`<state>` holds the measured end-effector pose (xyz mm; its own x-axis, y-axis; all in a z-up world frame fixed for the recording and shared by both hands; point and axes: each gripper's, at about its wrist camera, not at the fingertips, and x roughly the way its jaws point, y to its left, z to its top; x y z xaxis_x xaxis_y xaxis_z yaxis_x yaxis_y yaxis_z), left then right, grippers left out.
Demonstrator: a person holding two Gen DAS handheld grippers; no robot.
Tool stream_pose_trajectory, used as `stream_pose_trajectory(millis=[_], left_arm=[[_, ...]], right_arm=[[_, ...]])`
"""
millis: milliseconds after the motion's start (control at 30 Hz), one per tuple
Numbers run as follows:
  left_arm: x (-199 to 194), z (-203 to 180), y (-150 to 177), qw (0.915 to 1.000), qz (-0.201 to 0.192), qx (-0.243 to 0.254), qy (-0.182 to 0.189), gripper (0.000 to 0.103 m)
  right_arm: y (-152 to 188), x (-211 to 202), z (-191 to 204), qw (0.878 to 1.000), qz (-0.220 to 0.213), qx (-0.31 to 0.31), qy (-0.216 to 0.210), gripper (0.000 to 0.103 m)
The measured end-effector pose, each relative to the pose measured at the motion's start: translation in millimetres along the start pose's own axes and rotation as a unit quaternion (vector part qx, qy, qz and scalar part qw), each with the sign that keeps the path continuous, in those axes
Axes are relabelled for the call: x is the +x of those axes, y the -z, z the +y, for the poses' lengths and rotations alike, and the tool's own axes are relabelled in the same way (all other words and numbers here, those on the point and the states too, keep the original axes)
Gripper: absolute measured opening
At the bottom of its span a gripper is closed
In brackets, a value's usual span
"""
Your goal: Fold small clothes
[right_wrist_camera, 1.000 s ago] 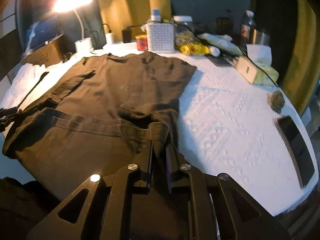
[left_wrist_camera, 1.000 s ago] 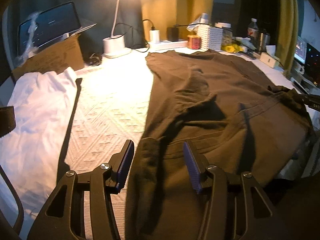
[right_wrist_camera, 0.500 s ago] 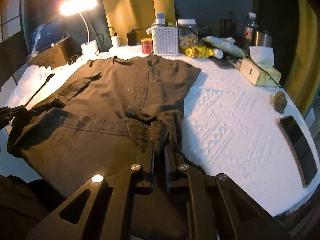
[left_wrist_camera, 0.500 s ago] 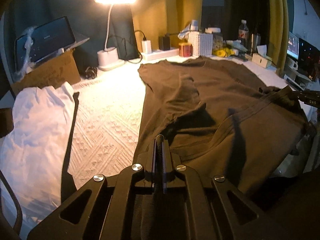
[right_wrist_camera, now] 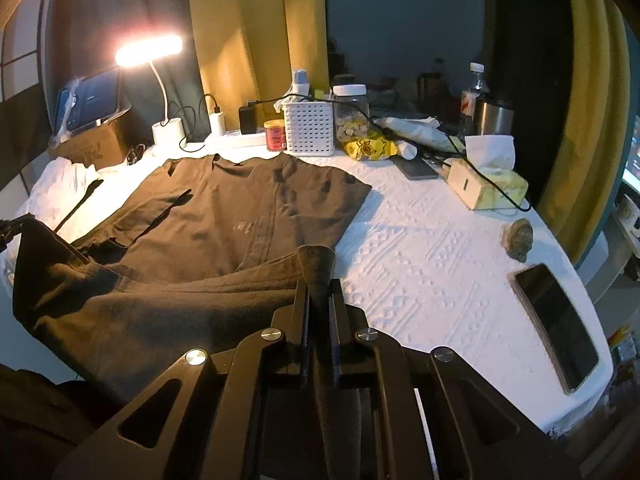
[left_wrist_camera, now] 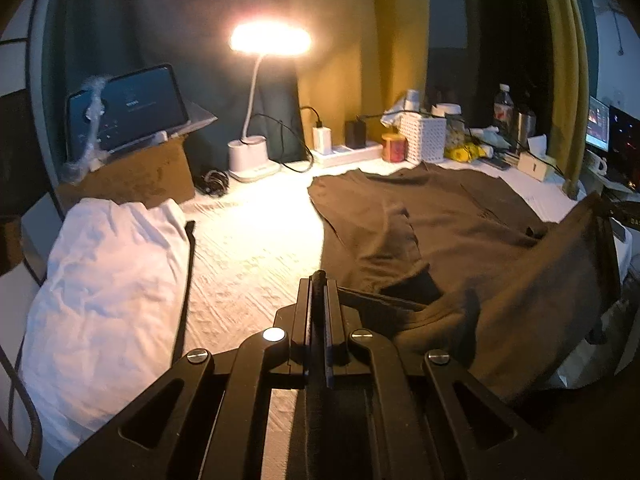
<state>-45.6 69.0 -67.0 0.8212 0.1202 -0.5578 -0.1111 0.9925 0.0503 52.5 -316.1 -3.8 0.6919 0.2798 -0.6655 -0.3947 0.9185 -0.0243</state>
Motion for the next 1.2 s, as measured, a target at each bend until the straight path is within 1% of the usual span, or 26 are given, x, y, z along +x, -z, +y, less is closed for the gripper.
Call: stream_pose_trajectory(millis=[200,267,433,900,1033,1200], left_arm=[[-1.4,2.5,-13.7,0.9997,-0.02,0.009,-0.012,0.003],[-1.0,5.4,-20.1,0.9995,-0.027,0.005,-0.016,0.003],[1.9,10.0,-34.6,0.9988,-0.046,-0.006,-0.017,0.003],[11.1,17.3,-75.6,0.9962,-0.084,-0.008,-0.022,0.003],[18.1,18.9,-85.5,0.9956,-0.09,-0.007,-0.025,0.003],[33.1,20.5,-97.5,0.9958,-0.09,-0.004,-0.018,0.003]], right_arm=[[-7.9,-3.4,-2.7,1.0,-0.007,0.004,0.004,0.009],[-10.6,-5.1,-4.7,1.0,-0.011,0.007,0.008,0.009],[-20.8,-6.5,-11.0,1.0,-0.022,0.016,0.012,0.009],[-57.7,1.0,-22.0,0.998,-0.052,0.023,0.015,0.009],[-70.3,8.4,-26.9,0.998,-0.058,0.023,0.015,0.009],[-84.6,22.0,-32.4,0.998,-0.062,0.022,0.016,0.009]])
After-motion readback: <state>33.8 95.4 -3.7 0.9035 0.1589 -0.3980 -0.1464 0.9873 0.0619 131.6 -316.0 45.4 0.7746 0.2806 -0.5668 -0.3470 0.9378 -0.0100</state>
